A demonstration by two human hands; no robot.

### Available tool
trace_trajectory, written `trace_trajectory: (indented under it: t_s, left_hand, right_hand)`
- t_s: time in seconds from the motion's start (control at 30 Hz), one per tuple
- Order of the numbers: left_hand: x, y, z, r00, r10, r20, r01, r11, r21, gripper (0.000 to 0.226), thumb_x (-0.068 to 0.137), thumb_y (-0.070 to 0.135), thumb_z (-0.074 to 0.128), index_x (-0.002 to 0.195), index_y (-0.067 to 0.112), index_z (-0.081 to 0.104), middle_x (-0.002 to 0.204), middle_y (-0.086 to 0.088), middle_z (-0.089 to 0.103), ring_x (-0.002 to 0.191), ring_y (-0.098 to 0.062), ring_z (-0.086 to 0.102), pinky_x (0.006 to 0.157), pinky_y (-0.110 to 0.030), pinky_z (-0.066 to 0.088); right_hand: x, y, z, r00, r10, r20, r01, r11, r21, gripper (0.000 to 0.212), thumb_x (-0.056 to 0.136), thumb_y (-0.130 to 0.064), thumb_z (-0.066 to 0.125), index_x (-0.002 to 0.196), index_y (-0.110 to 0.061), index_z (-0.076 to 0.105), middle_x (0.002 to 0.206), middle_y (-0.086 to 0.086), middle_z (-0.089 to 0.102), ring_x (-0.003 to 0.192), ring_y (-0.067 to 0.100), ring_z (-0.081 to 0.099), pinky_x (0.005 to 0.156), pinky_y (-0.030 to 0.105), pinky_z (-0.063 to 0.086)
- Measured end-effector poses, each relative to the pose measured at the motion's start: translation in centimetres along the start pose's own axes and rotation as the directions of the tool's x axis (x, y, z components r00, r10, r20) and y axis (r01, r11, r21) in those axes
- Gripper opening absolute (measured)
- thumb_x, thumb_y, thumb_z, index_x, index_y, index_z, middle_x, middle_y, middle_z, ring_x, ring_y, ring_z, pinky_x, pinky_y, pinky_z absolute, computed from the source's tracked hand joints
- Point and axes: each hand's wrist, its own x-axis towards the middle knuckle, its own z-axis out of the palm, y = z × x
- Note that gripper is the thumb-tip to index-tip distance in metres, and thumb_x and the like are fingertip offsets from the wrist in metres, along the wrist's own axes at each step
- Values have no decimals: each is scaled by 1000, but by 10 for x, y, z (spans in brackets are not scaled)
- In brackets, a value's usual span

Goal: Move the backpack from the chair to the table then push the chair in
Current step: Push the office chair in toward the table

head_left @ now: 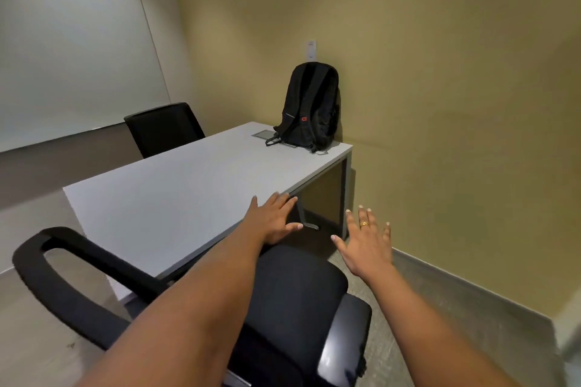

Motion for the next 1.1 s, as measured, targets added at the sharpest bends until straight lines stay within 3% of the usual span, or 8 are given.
trace_trajectory:
  t_s: [0.33, 0.57, 0.87, 1.1]
  left_hand:
    - [-69, -58, 7, 996, 79, -29, -79, 997, -12, 69, 90, 60, 22, 146, 25, -2, 158, -1, -3, 144, -20, -5, 113, -56, 1]
    - [-124, -88, -1, 979, -126, -159, 103, 984, -144, 67, 91, 59, 17, 146, 24, 3, 158, -2, 0, 144, -22, -2, 112, -57, 4]
    - [-208, -100, -9, 968, -74, -239, 35, 986, -163, 67, 91, 59, 17, 146, 23, 3, 158, -1, 1, 144, -20, -3, 113, -56, 2]
    - [-253, -126, -1, 959, -96, -265, 57, 987, -150, 69, 90, 61, 17, 146, 23, 3, 157, -1, 4, 144, -19, -1, 113, -56, 3]
  right_hand:
    - [-55, -85, -27, 997, 33, -73, -34, 999, -9, 66, 92, -56, 26, 145, -22, 6, 156, 8, 1, 142, 24, -4, 112, 52, 1]
    - [-101, -120, -49, 991, -9, -132, 4, 999, -38, 66, 91, -56, 27, 145, -22, 8, 156, 8, 2, 142, 22, -3, 112, 51, 1]
    - [-173, -155, -73, 982, 71, -177, -71, 997, 11, 65, 92, -56, 24, 145, -20, 9, 156, 8, 4, 142, 23, -1, 112, 51, 4]
    - [-198, -211, -74, 980, 24, -200, -14, 999, 52, 66, 92, -58, 22, 145, -20, 8, 156, 7, 3, 142, 22, -3, 112, 49, 2]
